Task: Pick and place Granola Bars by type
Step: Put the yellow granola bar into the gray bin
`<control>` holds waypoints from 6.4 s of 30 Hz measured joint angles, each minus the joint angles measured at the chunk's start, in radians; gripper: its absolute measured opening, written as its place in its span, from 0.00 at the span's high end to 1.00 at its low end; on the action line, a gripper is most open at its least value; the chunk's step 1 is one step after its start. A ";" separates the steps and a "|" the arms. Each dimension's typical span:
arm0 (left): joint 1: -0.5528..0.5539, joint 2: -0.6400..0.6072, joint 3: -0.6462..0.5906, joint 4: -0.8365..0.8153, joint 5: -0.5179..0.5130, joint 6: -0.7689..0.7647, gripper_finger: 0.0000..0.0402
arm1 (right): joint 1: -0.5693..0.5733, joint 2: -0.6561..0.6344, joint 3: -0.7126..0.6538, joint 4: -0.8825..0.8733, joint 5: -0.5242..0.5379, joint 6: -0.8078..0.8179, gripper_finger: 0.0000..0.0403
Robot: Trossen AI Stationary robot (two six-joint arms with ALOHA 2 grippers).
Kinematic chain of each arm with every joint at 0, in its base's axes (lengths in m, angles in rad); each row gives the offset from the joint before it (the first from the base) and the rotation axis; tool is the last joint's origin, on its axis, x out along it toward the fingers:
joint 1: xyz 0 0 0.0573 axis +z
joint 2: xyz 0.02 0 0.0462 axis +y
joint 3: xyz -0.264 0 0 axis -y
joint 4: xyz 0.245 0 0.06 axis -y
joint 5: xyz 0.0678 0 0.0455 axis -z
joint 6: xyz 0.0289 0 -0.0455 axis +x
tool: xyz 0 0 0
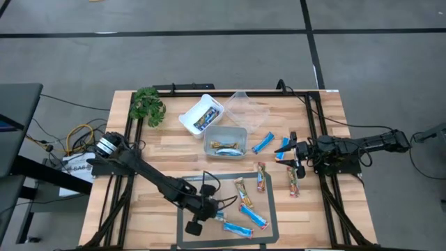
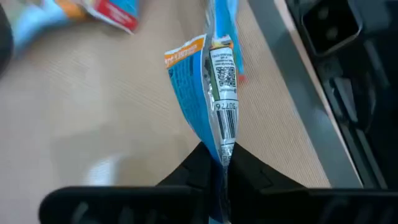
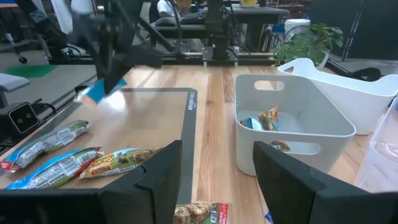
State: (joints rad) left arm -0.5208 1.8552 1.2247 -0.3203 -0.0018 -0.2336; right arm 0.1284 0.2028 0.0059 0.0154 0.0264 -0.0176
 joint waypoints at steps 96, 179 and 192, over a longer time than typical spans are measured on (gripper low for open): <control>0.288 0.190 0.355 -0.223 -0.030 1.158 0.62 | 0.000 0.007 0.000 0.013 0.000 0.000 0.53; 0.387 0.161 0.458 -0.277 -0.040 0.920 0.86 | 0.000 0.033 0.000 0.016 0.000 0.000 0.53; 0.440 0.139 0.457 -0.356 -0.061 0.871 0.86 | 0.000 0.033 0.000 0.015 0.000 0.000 0.53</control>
State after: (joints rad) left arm -0.0804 1.9945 1.6817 -0.6764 -0.0624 0.6369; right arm 0.1284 0.2356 0.0063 0.0303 0.0265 -0.0177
